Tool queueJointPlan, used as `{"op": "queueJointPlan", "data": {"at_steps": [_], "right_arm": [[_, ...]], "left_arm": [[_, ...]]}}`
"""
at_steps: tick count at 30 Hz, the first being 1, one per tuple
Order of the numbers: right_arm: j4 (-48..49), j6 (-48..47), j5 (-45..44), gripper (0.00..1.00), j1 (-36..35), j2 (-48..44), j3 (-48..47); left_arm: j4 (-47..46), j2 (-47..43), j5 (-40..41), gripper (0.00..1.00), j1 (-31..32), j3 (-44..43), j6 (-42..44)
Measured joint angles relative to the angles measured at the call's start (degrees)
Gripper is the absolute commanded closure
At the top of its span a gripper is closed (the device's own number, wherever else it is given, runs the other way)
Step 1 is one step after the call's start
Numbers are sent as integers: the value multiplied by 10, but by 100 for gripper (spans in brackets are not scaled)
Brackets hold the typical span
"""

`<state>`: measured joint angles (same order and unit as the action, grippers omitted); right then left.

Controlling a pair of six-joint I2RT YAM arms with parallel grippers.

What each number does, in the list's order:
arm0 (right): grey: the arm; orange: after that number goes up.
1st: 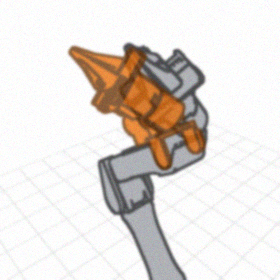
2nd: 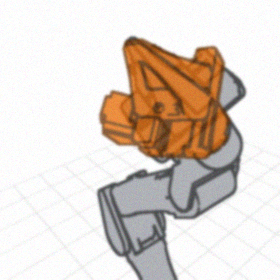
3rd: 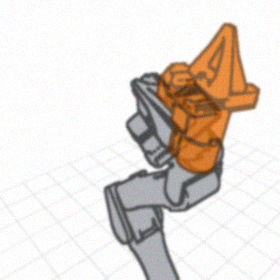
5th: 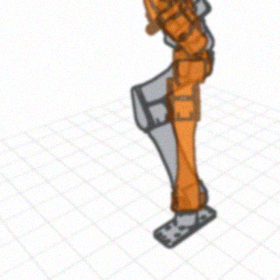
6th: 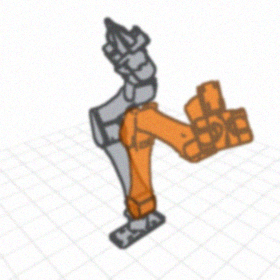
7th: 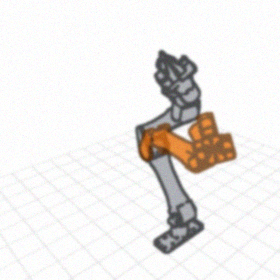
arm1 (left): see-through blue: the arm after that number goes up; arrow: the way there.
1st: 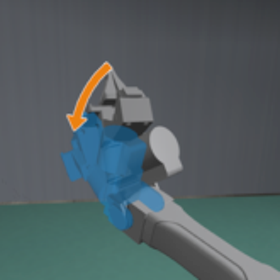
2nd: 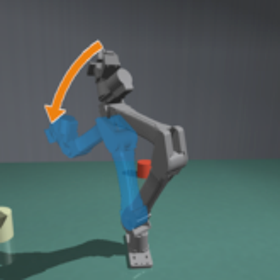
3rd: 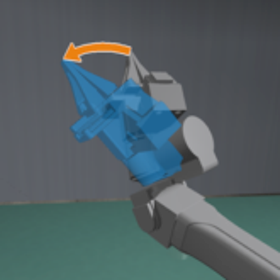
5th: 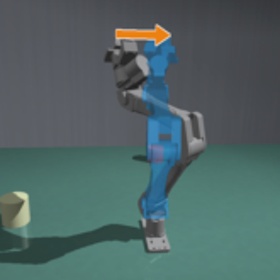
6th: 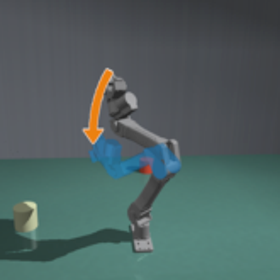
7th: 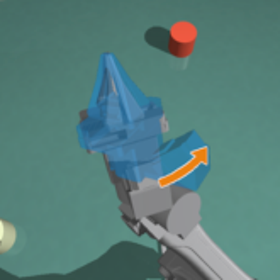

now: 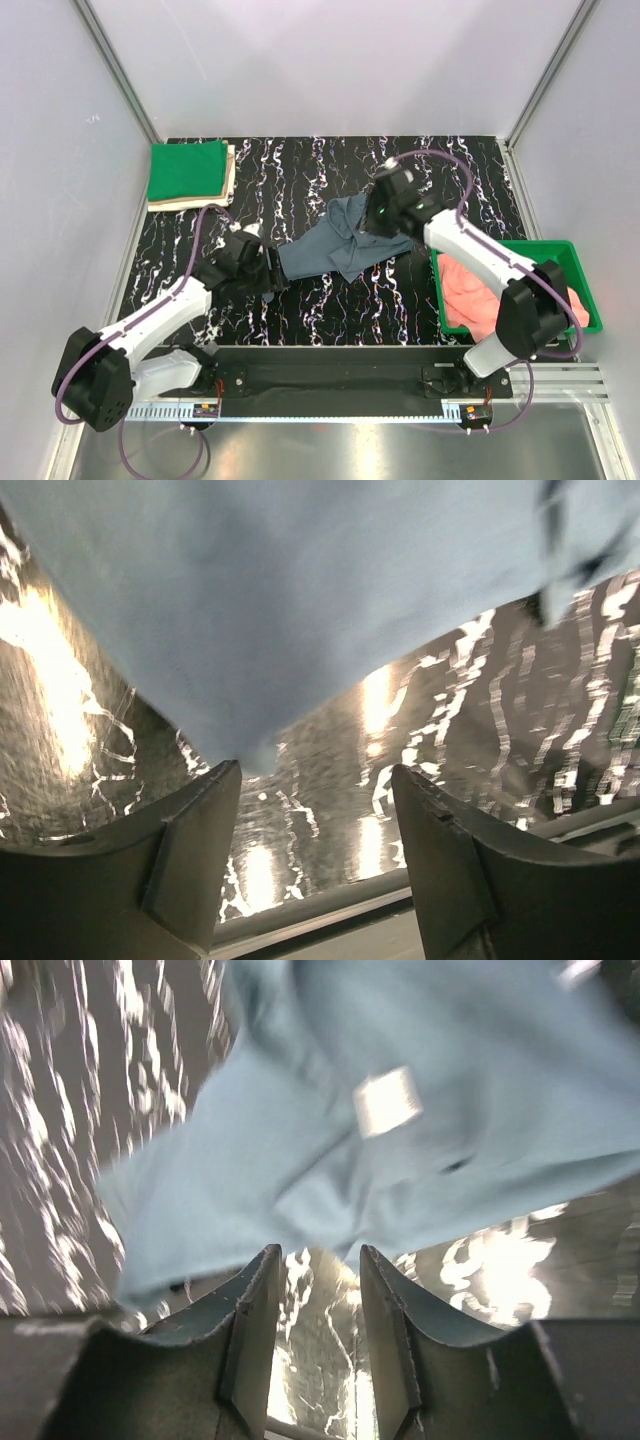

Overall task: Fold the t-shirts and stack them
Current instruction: Flatten the tshirt out

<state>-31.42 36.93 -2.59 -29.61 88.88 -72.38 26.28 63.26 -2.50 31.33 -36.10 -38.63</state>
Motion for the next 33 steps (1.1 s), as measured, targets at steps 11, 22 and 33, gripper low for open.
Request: {"op": "queueJointPlan", "data": {"at_steps": [11, 22, 33], "right_arm": [[53, 129, -42, 54, -89, 59, 123], [105, 203, -71, 98, -89, 125, 127], [40, 135, -150, 100, -21, 20, 97]], "left_arm": [[-4, 24, -11, 31, -41, -30, 15], [-65, 107, -44, 81, -41, -4, -1], [-40, 38, 8, 100, -41, -5, 17]]}}
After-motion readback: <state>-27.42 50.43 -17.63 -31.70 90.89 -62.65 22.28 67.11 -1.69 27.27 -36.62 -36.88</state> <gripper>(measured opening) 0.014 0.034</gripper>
